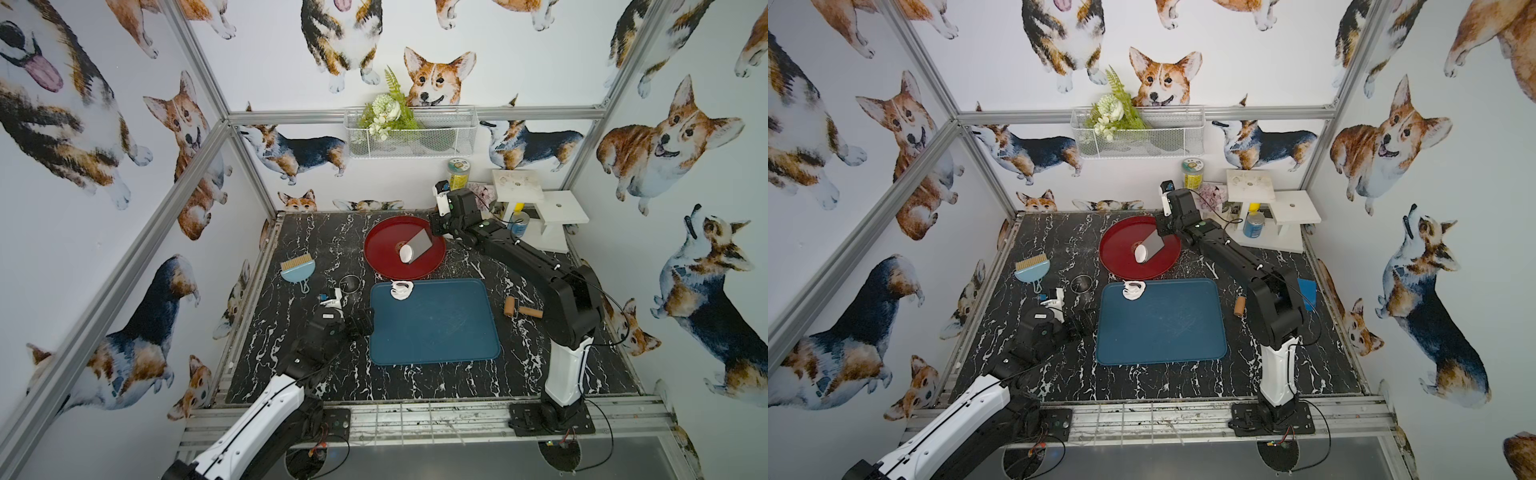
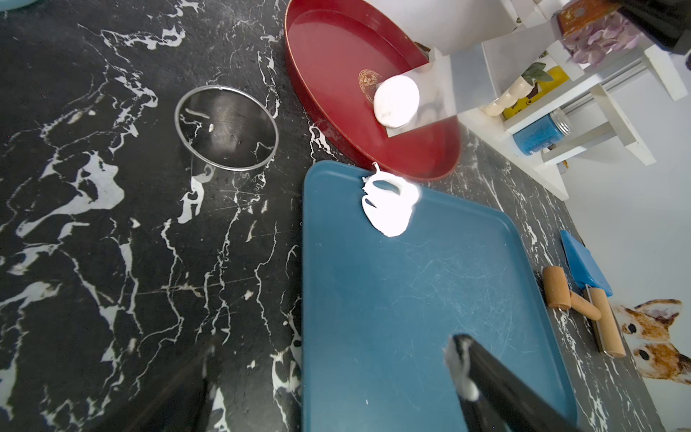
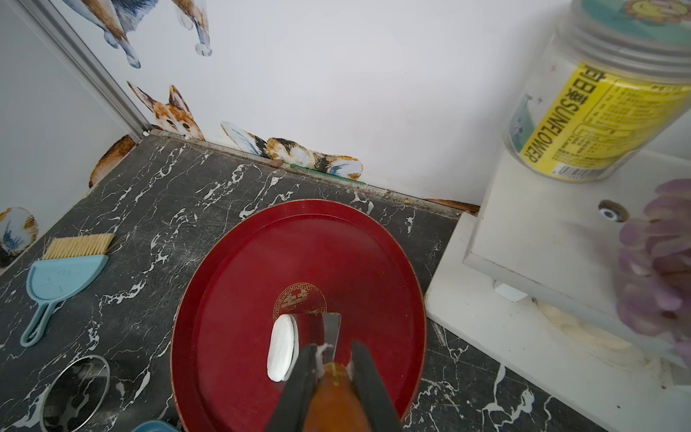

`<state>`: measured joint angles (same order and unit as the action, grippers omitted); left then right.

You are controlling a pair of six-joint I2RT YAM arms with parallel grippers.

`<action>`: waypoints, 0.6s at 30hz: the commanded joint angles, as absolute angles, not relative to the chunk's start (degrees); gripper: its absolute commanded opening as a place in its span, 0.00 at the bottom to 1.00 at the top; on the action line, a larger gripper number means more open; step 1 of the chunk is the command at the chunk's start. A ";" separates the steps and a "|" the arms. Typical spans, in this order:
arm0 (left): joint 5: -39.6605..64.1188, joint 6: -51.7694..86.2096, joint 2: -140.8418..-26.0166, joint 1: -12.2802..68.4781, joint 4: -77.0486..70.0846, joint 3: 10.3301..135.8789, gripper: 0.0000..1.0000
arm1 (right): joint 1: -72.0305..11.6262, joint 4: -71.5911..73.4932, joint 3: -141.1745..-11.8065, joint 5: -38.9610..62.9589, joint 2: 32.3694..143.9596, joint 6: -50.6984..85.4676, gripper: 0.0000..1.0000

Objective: Roll out the dumpling wrappers from the dough
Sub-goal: Place the dumpling wrapper on the plate.

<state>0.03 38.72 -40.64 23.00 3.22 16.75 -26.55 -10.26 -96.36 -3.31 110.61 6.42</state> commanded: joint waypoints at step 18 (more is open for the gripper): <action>0.56 38.76 -42.01 22.85 1.04 17.23 1.00 | -27.66 -14.22 -98.52 -10.06 111.31 -1.03 0.00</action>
